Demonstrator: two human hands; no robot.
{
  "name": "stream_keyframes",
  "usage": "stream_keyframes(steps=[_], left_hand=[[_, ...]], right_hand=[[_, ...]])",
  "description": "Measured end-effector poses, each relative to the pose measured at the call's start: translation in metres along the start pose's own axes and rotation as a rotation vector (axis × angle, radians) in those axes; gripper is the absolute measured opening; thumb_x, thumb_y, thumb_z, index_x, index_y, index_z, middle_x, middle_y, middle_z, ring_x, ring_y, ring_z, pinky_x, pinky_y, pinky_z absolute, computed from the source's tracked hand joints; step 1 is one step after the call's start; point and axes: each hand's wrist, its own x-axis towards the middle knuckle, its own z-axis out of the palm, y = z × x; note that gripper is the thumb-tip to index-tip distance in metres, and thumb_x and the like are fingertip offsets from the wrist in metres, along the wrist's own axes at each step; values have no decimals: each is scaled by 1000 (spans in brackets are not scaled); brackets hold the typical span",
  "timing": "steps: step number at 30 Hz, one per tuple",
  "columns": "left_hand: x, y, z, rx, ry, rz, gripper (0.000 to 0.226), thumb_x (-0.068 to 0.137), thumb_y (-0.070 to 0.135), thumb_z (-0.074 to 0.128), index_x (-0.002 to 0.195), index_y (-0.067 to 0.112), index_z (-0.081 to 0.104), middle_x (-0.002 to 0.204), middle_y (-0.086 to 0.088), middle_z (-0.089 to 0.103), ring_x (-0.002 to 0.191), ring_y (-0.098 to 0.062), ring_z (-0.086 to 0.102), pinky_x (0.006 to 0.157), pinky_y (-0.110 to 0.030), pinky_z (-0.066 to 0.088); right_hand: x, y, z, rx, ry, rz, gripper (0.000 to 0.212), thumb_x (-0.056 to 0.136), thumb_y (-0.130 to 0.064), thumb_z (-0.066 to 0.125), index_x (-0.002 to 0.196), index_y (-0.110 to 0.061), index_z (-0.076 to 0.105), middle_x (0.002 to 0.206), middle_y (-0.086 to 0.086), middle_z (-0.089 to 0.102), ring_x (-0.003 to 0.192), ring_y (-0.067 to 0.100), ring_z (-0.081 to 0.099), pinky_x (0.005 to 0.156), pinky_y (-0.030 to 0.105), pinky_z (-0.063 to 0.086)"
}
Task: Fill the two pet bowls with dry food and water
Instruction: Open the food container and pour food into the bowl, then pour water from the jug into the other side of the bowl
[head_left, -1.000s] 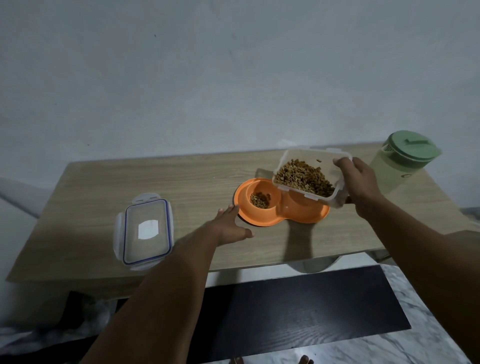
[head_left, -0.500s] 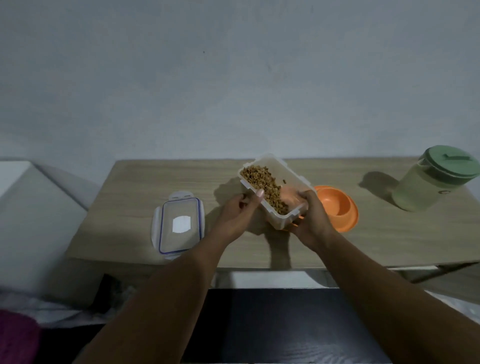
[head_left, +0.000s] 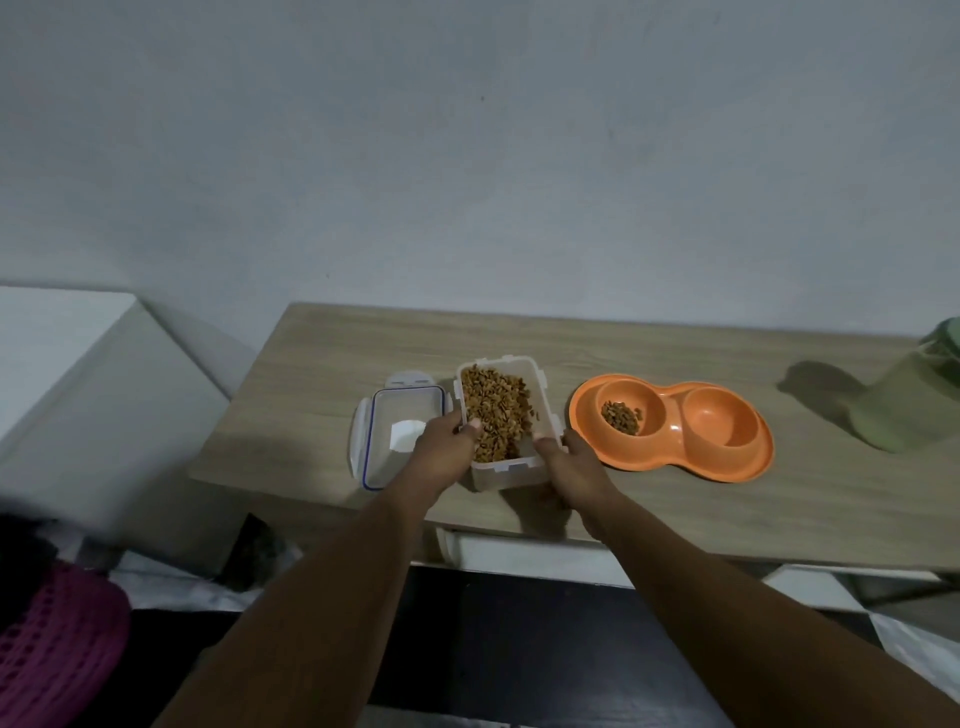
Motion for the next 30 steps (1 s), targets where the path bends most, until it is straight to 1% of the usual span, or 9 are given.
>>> stream_keyframes(steps=[2, 3, 6, 10, 15, 19, 21, 24, 30], left_hand=[[2, 0, 2, 44, 2, 12, 35, 102, 32, 47, 133, 23, 60, 128, -1, 64, 117, -23, 58, 107, -43, 43], [3, 0, 3, 71, 3, 15, 34, 102, 32, 47, 132, 23, 61, 127, -1, 64, 115, -23, 58, 106, -42, 44], [6, -1, 4, 103, -1, 19, 35, 103, 28, 45, 135, 21, 59, 126, -3, 65, 112, -23, 59, 101, -38, 46], [9, 2, 6, 146, 20, 22, 34, 103, 27, 44, 132, 18, 60, 119, -8, 66, 104, -24, 60, 89, -32, 45], [7, 17, 9, 337, 224, 71, 32, 98, 34, 51, 122, 14, 60, 113, -10, 67, 106, -32, 61, 82, -32, 45], [6, 45, 19, 481, 358, 171, 45, 95, 37, 51, 134, 15, 49, 127, -9, 57, 114, -32, 56, 86, -42, 51], [9, 57, 25, 570, 384, 260, 49, 94, 36, 51, 138, 16, 46, 134, -9, 50, 122, -31, 49, 89, -44, 49], [12, 81, 56, 625, 290, 407, 54, 93, 36, 53, 143, 16, 44, 141, -9, 44, 130, -31, 40, 98, -44, 45], [8, 114, 161, 711, -55, 603, 70, 86, 48, 63, 147, 21, 40, 148, -2, 40, 138, -25, 36, 107, -43, 41]], right_hand=[[1, 2, -1, -117, 28, -36, 59, 91, -60, 49, 133, -19, 56, 122, 8, 65, 109, 32, 63, 94, 48, 54], [1, 3, -2, -170, 32, -56, 54, 96, -55, 49, 131, -15, 59, 121, 9, 66, 110, 32, 63, 96, 47, 52], [4, 2, -5, -299, 35, -128, 46, 104, -42, 47, 119, -3, 67, 111, 16, 70, 102, 31, 64, 91, 43, 51], [8, 0, -5, -348, 30, -122, 46, 104, -43, 46, 118, -4, 66, 111, 17, 70, 103, 31, 64, 91, 42, 51], [8, -8, -17, -376, 11, -111, 50, 103, -47, 47, 125, -6, 63, 121, 14, 66, 111, 31, 61, 98, 47, 50], [6, -22, -62, -346, 162, -171, 43, 101, -46, 49, 93, -9, 68, 97, 15, 72, 93, 33, 68, 87, 52, 56], [5, -28, -90, -315, 233, -181, 43, 99, -48, 50, 86, -11, 68, 86, 16, 73, 83, 32, 71, 78, 50, 59], [-1, -34, -147, -210, 350, -172, 39, 101, -38, 53, 93, -4, 70, 83, 18, 74, 65, 24, 69, 56, 36, 52], [-13, -13, -248, 44, 603, -127, 33, 101, -30, 54, 96, -2, 70, 76, 12, 65, 60, 21, 60, 55, 29, 43]])
